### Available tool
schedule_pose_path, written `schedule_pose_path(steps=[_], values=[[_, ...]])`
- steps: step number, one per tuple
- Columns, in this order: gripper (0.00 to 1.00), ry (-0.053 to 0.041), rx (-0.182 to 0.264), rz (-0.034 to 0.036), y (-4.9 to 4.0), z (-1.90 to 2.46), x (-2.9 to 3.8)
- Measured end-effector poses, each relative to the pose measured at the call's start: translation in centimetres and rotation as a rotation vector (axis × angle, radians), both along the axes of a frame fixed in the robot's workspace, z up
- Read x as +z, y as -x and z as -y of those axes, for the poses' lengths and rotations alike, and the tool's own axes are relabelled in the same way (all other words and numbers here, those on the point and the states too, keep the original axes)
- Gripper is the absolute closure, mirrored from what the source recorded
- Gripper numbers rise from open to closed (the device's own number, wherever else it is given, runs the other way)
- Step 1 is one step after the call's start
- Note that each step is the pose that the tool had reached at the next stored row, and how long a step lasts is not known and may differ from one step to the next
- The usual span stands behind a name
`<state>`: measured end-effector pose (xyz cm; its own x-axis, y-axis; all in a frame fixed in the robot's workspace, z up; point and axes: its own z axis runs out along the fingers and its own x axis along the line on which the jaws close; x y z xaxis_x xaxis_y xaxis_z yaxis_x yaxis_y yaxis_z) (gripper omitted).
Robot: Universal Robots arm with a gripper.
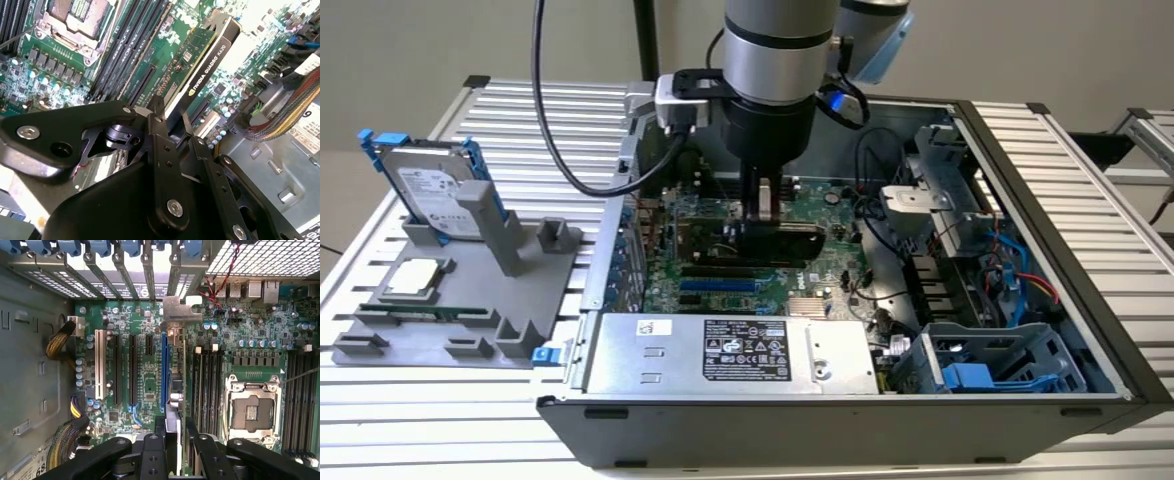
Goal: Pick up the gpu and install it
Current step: 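Insert the gpu into the slot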
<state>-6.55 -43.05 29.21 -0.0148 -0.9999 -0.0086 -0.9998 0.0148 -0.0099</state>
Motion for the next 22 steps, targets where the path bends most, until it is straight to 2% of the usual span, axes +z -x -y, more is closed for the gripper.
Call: schedule_pose_path(steps=[2, 10, 22], values=[[1.00, 0.0000, -0.001, -0.0069, 0.00, 0.00, -0.10], [1.00, -0.0004, -0.001, -0.0070, 0.00, 0.03, -0.15], [1.00, 0.0000, -0.006, -0.0139, 0.00, 0.46, -0.25]])
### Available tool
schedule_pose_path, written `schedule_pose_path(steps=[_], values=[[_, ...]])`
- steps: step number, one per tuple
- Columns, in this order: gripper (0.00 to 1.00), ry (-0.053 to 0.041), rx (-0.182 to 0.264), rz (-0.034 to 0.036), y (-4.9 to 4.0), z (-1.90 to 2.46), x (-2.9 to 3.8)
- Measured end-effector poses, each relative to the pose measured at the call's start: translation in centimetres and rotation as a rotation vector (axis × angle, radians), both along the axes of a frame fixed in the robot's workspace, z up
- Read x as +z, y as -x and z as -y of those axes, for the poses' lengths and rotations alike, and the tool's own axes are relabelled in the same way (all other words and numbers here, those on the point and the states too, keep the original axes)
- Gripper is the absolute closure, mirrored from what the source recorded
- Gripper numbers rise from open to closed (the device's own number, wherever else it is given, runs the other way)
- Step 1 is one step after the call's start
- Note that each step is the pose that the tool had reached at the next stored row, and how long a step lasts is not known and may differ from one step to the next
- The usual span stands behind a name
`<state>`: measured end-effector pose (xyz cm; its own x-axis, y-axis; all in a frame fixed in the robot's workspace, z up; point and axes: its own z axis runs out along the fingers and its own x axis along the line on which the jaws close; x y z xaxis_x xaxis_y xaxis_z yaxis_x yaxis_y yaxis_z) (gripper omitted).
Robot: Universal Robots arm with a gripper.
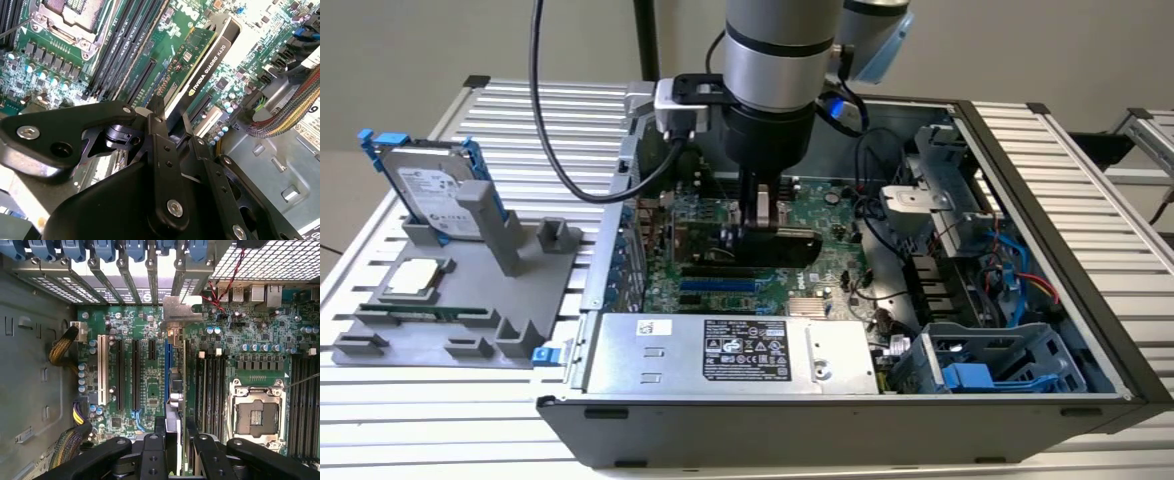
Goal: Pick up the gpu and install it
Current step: 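Insert the gpu into the slot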
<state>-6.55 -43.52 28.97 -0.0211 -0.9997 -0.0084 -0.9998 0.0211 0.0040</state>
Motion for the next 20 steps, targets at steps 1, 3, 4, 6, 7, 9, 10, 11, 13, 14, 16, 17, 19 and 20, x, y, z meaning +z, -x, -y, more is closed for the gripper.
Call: schedule_pose_path(steps=[1, 3, 4, 6, 7, 9, 10, 11, 13, 14, 16, 17, 19, 20], values=[[1.00, 0.0000, 0.000, 0.0000, 0.00, 0.01, 0.00], [1.00, 0.0000, 0.000, 0.0000, 0.00, 0.01, 0.00], [1.00, 0.0000, 0.000, 0.0000, -0.01, 0.01, 0.00], [1.00, 0.0000, 0.000, 0.0000, 0.00, 0.01, 0.00], [1.00, 0.0000, 0.000, 0.0000, 0.00, 0.02, -0.01], [1.00, -0.0001, 0.000, 0.0000, 0.00, 0.03, -0.07], [1.00, 0.0000, 0.000, 0.0000, 0.00, 0.06, -0.09], [1.00, 0.0001, 0.000, -0.0001, 0.00, 0.11, -0.11], [1.00, -0.0002, 0.000, 0.0001, 0.01, 0.17, -0.22], [1.00, 0.0000, 0.000, -0.0001, 0.03, 0.21, -0.29], [1.00, 0.0000, 0.000, -0.0001, 0.10, 0.32, -0.40], [1.00, 0.0000, 0.000, 0.0000, 0.16, 0.36, -0.45], [1.00, -0.0001, 0.000, 0.0000, 0.36, 0.43, -0.51], [1.00, 0.0000, 0.000, 0.0000, 0.49, 0.45, -0.53]])
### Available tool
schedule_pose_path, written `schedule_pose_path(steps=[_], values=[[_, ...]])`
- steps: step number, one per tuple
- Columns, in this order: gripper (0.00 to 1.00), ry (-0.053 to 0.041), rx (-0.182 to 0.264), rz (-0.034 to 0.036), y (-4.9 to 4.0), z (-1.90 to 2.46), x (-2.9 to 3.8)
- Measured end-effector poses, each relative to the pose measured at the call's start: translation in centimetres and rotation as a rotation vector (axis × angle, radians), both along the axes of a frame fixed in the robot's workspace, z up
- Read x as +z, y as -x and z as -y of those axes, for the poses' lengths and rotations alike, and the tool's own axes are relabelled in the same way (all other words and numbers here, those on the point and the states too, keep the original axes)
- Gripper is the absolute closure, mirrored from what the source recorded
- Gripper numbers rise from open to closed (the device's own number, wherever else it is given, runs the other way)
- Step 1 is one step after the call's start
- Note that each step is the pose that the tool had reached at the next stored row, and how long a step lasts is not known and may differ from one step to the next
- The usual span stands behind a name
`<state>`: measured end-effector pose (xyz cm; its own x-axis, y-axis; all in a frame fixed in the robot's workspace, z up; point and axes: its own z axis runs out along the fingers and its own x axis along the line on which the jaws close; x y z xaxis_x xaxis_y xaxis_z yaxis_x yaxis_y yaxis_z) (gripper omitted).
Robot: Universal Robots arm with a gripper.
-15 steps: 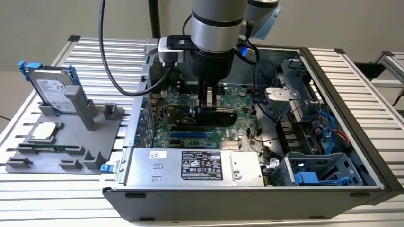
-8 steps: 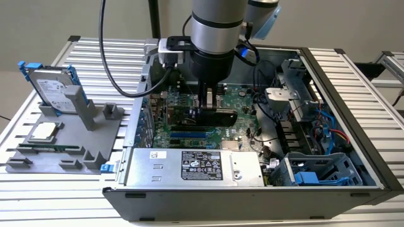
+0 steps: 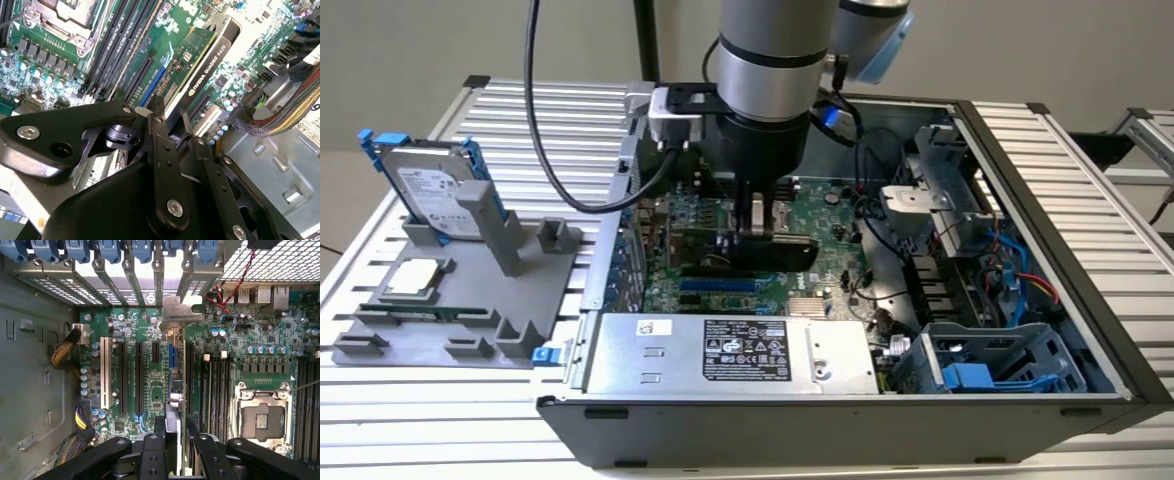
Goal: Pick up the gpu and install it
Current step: 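Insert the gpu into the slot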
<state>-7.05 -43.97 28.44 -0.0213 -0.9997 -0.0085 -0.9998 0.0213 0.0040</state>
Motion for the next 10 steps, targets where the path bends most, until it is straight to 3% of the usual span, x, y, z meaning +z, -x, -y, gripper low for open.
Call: schedule_pose_path(steps=[10], values=[[1.00, -0.0001, 0.000, 0.0005, 1.33, 0.17, -0.30]])
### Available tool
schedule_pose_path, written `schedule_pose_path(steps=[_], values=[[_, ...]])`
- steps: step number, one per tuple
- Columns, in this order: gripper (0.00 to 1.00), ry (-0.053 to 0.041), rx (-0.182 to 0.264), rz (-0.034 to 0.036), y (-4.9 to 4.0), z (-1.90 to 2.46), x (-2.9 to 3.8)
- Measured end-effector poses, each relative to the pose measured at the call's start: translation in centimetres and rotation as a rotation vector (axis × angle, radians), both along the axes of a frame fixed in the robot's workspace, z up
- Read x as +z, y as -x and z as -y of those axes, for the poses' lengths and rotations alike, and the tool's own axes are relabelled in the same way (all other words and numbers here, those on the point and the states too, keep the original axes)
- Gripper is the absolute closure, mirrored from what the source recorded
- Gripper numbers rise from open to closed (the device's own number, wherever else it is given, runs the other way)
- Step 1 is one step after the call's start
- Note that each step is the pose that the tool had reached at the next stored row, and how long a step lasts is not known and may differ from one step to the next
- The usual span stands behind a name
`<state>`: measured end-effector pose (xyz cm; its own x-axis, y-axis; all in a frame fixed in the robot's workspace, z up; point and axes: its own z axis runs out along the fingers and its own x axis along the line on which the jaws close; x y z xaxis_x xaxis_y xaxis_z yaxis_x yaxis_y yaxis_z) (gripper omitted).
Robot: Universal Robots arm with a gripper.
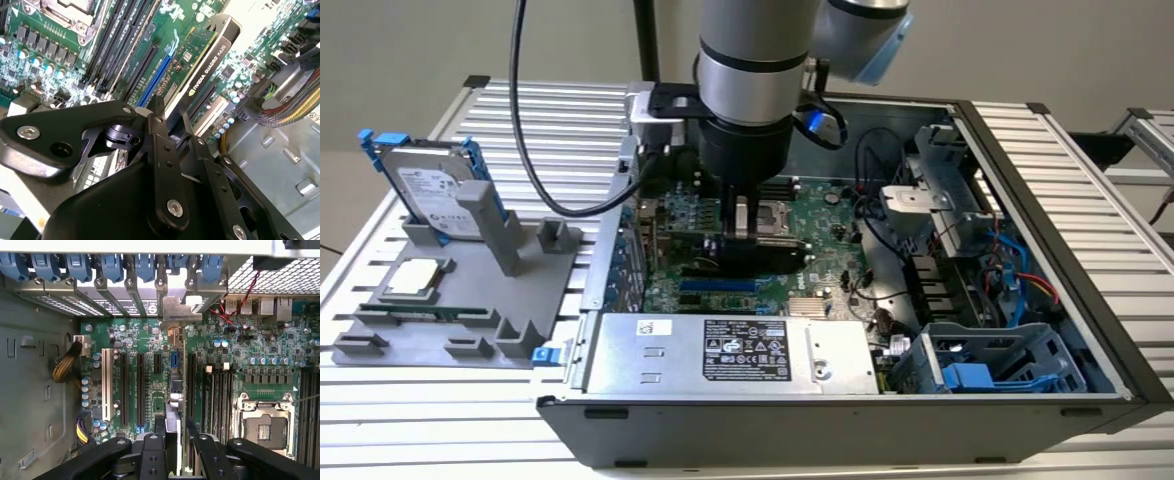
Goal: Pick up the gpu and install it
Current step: 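Insert the gpu into the slot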
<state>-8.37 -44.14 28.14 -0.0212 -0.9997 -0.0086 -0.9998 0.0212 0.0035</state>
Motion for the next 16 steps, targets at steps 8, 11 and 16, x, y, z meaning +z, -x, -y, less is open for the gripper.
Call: schedule_pose_path(steps=[8, 11, 16], values=[[1.00, 0.0001, 0.000, 0.0000, 0.62, 0.07, -0.52], [1.00, 0.0001, 0.000, 0.0000, 0.81, 0.07, -0.75], [1.00, 0.0002, 0.000, -0.0001, 1.17, 0.07, -1.07]])
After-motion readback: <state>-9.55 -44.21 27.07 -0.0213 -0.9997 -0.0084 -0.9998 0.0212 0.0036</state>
